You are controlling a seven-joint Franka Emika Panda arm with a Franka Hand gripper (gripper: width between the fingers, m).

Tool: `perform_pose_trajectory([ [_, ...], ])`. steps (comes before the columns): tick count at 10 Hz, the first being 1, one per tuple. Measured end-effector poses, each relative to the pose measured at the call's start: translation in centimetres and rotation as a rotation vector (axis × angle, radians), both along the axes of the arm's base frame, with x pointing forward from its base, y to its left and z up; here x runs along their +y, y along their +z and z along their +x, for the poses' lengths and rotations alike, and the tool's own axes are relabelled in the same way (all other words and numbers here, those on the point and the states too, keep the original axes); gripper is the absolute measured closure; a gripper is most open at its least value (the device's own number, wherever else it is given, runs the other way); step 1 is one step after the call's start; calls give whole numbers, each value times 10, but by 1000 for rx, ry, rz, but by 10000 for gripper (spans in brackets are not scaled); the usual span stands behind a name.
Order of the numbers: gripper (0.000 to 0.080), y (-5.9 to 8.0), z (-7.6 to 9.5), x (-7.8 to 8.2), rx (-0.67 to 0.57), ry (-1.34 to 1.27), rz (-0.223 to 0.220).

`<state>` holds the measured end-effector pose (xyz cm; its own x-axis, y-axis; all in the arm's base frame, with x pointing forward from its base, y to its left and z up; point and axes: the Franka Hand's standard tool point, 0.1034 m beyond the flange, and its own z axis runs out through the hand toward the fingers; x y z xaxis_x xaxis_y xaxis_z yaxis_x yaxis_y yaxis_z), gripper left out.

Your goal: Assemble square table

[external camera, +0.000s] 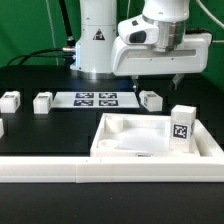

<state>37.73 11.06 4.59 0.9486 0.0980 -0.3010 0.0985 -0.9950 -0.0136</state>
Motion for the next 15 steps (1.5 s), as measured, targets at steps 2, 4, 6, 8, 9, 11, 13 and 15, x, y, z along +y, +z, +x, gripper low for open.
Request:
perform_pose_trajectory([
  [2, 151, -3, 1, 3, 106, 17, -7],
  [4, 151, -4, -2, 4, 238, 41, -12],
  [6, 151, -8, -2, 4, 346, 40, -27],
  [8, 151, -13, -7, 0, 460, 32, -43],
  [9, 151, -14, -11, -1, 531, 29, -52],
  [11, 151, -16, -20, -3, 654, 24, -72],
  [13, 151, -24, -21, -1, 703, 29, -80],
  [15, 151, -26, -28, 2, 710, 37, -78],
])
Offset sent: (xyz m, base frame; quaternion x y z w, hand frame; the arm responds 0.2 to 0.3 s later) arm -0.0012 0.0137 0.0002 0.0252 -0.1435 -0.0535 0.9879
